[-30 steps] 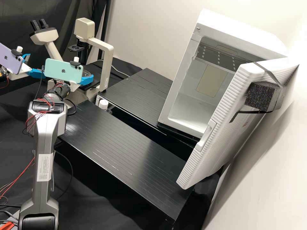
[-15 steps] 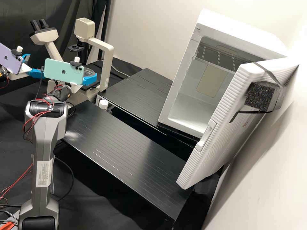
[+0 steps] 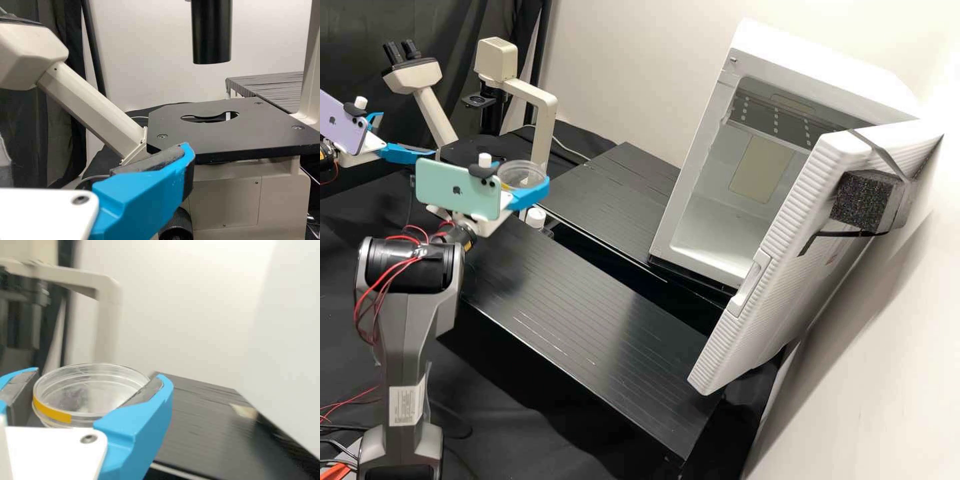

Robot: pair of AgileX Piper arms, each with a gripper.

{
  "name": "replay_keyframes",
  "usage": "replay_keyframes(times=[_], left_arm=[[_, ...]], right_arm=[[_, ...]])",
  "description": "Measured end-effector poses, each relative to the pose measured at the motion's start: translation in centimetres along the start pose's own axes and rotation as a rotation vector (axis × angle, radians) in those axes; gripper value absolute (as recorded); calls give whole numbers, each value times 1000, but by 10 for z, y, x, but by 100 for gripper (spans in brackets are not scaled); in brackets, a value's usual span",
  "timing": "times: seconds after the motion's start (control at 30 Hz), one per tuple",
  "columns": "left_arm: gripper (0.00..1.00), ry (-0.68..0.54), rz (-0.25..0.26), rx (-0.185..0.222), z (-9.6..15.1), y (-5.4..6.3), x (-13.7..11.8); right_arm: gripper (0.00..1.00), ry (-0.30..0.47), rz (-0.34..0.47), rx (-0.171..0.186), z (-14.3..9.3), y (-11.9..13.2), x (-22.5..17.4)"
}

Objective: Move the petri dish to the bench.

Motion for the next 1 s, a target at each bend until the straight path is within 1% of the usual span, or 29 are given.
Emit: replay_keyframes(times=[0.1,0.2,0.3,0.5,0.57,0.6,0.63,0.77,0.93,1.0], left_arm=[[100,0,0,0,0,0,0],[100,0,0,0,0,0,0],[100,0,0,0,0,0,0],[100,0,0,0,0,0,0],[100,0,0,0,0,0,0],[100,0,0,0,0,0,0],[100,0,0,0,0,0,0],[100,0,0,0,0,0,0],[100,0,0,0,0,0,0],[100,0,0,0,0,0,0]], right_arm=[[0,-47,4,-3,20,6,-12],[0,-98,2,1,39,11,-23],[0,-168,8,-6,62,19,-35],[0,-269,12,3,96,28,-55],[0,-293,4,0,105,29,-61],[0,-317,2,0,111,30,-66],[0,-331,2,6,115,31,-70],[0,-332,11,11,122,33,-76],[0,-329,3,10,128,33,-85],[0,-330,1,17,129,33,-87]])
